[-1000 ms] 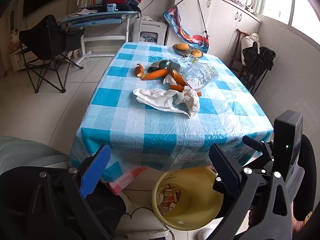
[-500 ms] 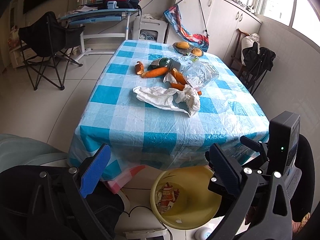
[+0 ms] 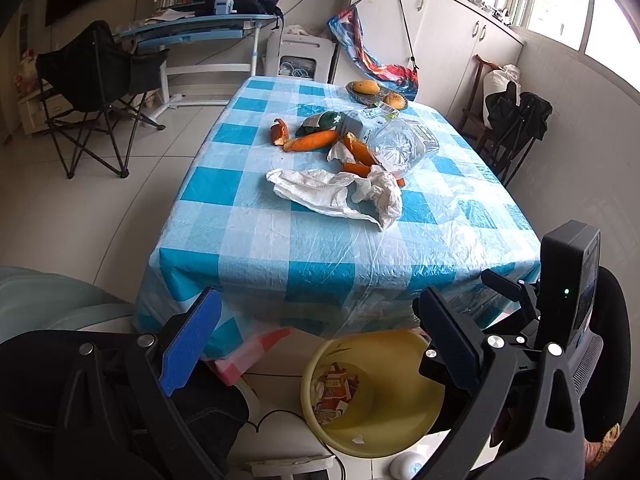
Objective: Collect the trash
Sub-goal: 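Move both grippers back toward the tissues on the table, then grasp a crumpled white tissue with the right gripper while the left grasps another tissue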
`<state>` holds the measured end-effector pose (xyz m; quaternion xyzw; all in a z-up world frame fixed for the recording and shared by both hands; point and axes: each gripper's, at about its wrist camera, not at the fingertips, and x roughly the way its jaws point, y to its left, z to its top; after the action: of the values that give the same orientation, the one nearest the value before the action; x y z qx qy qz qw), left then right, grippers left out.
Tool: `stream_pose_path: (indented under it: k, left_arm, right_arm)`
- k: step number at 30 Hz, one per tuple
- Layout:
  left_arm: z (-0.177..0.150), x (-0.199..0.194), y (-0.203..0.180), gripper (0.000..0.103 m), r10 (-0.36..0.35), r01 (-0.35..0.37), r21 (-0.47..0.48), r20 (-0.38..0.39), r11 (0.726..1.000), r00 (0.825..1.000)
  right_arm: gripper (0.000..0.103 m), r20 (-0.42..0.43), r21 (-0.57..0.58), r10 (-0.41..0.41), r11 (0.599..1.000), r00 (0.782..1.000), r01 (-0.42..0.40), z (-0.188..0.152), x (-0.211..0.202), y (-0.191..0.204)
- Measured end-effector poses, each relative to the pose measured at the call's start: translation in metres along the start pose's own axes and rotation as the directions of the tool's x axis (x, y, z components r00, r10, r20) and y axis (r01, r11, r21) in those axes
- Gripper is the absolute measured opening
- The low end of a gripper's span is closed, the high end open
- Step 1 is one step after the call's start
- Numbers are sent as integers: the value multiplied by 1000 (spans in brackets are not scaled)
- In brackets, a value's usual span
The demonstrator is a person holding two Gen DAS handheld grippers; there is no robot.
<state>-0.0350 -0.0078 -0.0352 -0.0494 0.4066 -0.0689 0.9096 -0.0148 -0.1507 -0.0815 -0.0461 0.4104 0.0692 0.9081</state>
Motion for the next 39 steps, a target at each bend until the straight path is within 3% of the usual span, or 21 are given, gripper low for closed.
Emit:
stream_pose_path:
  k: [11,23,31,39]
  left_arm:
    - [-1,5,-4,96,14,-14,19,-19,1000,1000]
    - [2,11,5,96,66,-66,-28,-13,997,998]
    - [10,25,9,96,80,-84,-89,-42,992,996]
    - [32,49,0,96,111,-116,-68,-77,991,991]
  right_arm:
    - [91,12,30,33,999,999,-34,1,-2,-5]
    - [91,62,136,104,984,993,-112,14,-13,-27]
    - [91,87,212,216,950,973,-230,44,-3,-45]
    - [91,121,229,295,921,948,-316,78,7,-55]
